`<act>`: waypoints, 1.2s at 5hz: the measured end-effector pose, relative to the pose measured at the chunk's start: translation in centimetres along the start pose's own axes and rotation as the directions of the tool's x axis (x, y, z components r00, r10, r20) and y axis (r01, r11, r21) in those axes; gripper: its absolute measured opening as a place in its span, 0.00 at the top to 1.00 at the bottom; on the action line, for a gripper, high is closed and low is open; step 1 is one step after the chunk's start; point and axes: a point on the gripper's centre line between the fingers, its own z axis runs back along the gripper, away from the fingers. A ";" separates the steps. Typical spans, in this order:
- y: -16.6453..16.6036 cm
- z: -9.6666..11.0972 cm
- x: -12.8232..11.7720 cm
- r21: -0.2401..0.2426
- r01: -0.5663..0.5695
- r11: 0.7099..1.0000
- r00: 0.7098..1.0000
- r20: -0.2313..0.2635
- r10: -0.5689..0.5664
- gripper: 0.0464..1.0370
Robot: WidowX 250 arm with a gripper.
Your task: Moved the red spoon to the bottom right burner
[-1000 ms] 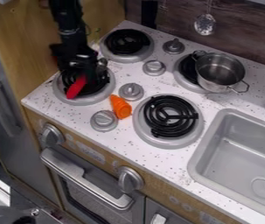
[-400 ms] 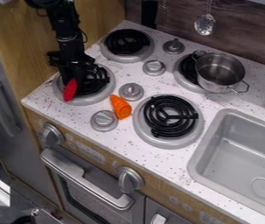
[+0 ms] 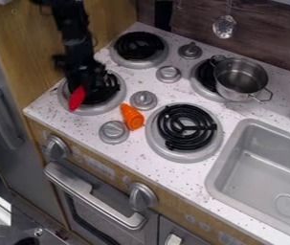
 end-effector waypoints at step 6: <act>-18.1 -2.5 -2.9 0.021 0.325 0.945 0.945 -0.057 -0.323 0.69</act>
